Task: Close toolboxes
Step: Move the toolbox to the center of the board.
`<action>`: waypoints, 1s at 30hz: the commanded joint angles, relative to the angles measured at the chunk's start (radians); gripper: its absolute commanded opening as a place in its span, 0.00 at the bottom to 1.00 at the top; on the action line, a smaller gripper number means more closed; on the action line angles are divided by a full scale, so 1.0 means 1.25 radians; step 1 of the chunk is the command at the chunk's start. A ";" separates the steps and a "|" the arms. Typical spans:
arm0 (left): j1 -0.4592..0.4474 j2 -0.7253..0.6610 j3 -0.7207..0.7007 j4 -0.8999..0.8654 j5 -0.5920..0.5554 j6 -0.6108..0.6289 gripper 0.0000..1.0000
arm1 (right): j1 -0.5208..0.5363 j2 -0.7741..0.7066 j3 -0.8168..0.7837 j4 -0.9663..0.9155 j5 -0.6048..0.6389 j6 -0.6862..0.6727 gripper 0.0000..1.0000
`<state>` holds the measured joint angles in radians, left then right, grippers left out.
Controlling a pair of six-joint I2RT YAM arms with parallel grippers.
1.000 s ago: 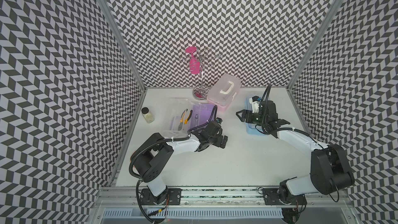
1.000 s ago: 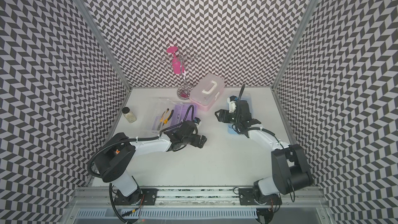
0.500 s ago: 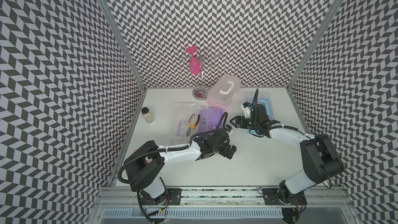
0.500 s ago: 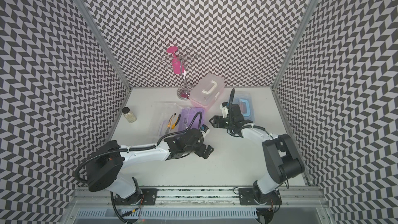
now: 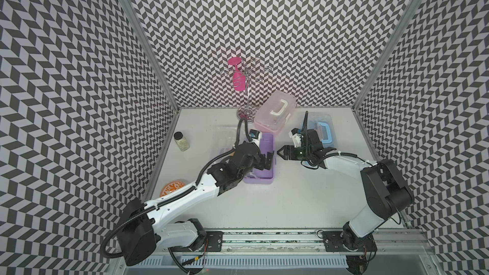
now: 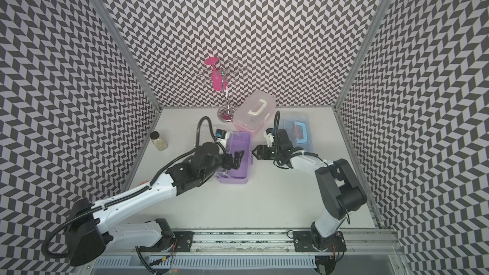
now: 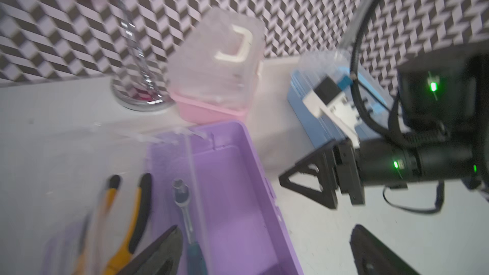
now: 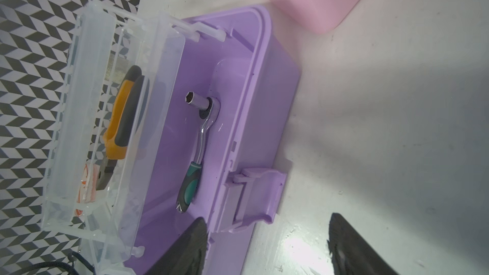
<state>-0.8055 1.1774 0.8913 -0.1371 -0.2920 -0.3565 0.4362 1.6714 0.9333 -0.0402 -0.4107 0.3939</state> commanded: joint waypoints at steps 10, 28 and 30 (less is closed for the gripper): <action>0.246 -0.114 -0.072 0.007 0.021 -0.027 0.99 | 0.093 0.089 0.066 0.009 0.055 0.015 0.63; 0.293 -0.090 -0.112 0.034 0.046 -0.027 0.99 | 0.108 0.024 -0.059 -0.075 0.249 0.034 0.41; 0.298 -0.090 -0.119 0.036 0.046 -0.046 0.99 | 0.109 0.001 -0.087 -0.071 0.249 0.039 0.41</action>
<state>-0.4438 1.0622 0.7589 -0.1196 -0.2390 -0.3840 0.5785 1.6901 0.8936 -0.0292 -0.1699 0.4488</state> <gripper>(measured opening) 0.994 0.408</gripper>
